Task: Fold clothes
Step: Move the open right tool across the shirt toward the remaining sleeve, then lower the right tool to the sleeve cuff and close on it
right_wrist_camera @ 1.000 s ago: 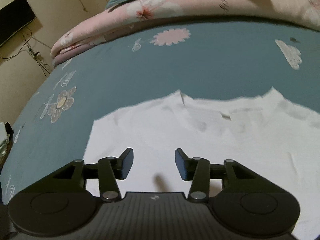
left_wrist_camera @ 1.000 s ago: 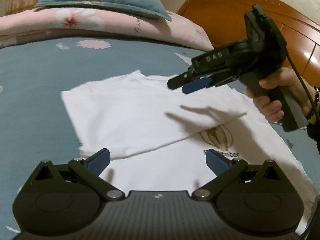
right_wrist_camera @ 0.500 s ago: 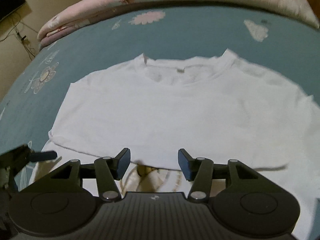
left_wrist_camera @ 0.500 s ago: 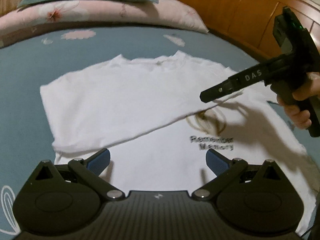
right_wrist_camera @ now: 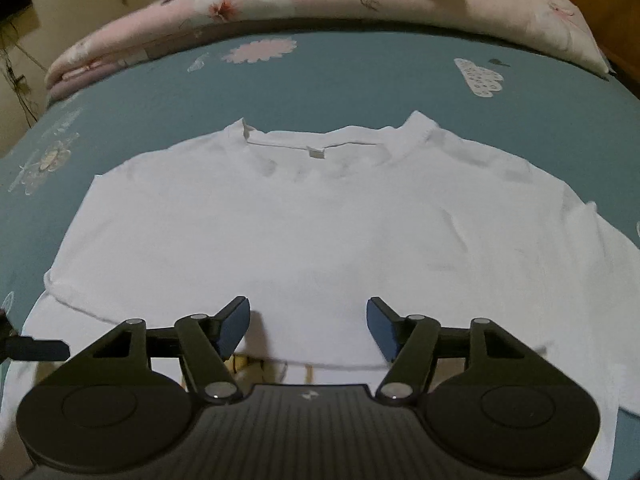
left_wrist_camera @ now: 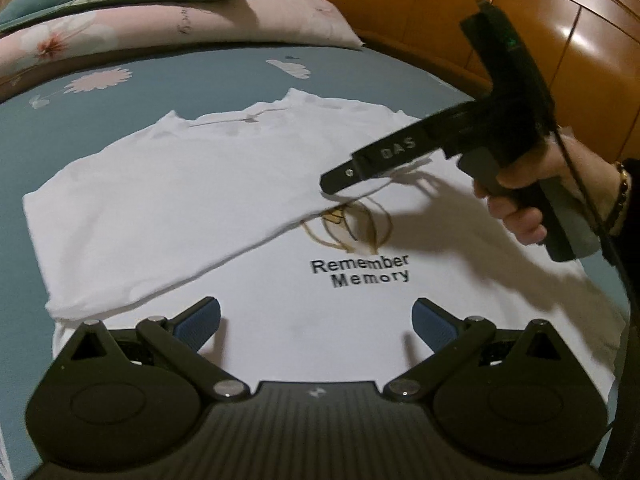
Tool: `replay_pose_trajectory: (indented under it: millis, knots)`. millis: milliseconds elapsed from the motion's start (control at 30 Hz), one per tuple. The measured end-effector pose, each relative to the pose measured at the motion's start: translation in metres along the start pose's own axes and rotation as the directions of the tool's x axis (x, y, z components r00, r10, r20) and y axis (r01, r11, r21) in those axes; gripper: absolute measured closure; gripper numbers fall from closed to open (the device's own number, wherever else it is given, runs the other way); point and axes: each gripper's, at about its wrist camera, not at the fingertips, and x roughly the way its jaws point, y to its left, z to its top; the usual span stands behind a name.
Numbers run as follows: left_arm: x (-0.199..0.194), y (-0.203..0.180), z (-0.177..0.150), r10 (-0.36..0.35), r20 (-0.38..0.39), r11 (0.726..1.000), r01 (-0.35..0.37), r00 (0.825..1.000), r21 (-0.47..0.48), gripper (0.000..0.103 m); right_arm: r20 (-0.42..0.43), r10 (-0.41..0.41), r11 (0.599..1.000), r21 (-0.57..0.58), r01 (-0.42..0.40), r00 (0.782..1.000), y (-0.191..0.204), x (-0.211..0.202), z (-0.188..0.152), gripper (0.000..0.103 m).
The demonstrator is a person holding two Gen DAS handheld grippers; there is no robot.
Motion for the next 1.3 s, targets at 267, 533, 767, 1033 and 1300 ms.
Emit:
replay_pose_trajectory:
  millis: [267, 533, 767, 1033, 1300]
  knots:
    - [0.003, -0.015, 0.002, -0.026, 0.003, 0.998, 0.026, 1.0, 0.055, 0.002, 0.055, -0.053, 0.998, -0.014, 0.054, 0.997, -0.007, -0.041, -0.003, 0.021]
    - [0.011, -0.02, 0.001, -0.017, -0.023, 0.997, 0.019, 1.0, 0.069, 0.001, 0.073, -0.012, 0.992, 0.129, 0.003, 0.997, -0.04, -0.018, -0.005, 0.021]
    - [0.008, -0.017, 0.002, -0.017, -0.01, 0.998, 0.018, 1.0, 0.055, 0.001, 0.125, -0.044, 0.964, 0.266, 0.009, 0.991, -0.086, -0.075, -0.011, 0.02]
    - [0.016, -0.016, 0.002, 0.025, -0.013, 0.999, -0.024, 1.0, 0.04, 0.001, 0.165, -0.157, 0.899, 0.432, 0.072, 0.974, -0.168, -0.137, -0.047, 0.019]
    - [0.026, -0.013, 0.0, 0.049, -0.026, 0.998, -0.048, 0.998, 0.034, 0.001, 0.2, -0.255, 0.716, 0.696, 0.046, 0.946, -0.269, -0.183, -0.121, 0.019]
